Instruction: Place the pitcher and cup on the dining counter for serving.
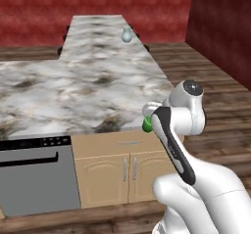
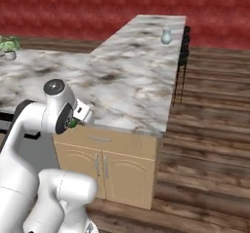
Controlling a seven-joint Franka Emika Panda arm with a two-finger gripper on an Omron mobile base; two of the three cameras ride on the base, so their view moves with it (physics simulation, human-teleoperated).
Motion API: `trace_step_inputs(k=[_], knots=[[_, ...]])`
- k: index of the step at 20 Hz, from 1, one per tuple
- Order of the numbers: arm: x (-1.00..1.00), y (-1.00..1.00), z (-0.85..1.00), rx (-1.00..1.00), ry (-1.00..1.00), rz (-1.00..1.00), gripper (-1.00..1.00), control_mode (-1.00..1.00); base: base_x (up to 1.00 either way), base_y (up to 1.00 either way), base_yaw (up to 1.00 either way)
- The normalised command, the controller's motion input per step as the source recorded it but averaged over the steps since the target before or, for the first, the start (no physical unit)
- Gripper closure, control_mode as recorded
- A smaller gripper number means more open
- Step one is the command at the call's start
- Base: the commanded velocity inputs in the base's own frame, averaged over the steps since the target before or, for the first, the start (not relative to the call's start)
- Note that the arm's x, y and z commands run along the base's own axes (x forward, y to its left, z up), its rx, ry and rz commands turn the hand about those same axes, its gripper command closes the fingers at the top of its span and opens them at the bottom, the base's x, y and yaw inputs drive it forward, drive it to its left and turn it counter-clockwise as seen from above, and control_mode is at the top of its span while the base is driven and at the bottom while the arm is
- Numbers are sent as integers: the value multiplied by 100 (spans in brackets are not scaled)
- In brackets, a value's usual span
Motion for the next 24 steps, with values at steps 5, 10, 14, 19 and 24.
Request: trace_step_inputs(k=[5,10,14,19,24], knots=[[0,0,0,0,0,0,100,100,0,-100,-8],[0,0,0,0,0,0,100,100,0,-100,-8],[0,0,0,0,0,0,100,100,1,-100,-5],[0,0,0,0,0,0,100,100,60,-100,-1],[0,0,0,0,0,0,100,100,100,-100,4]])
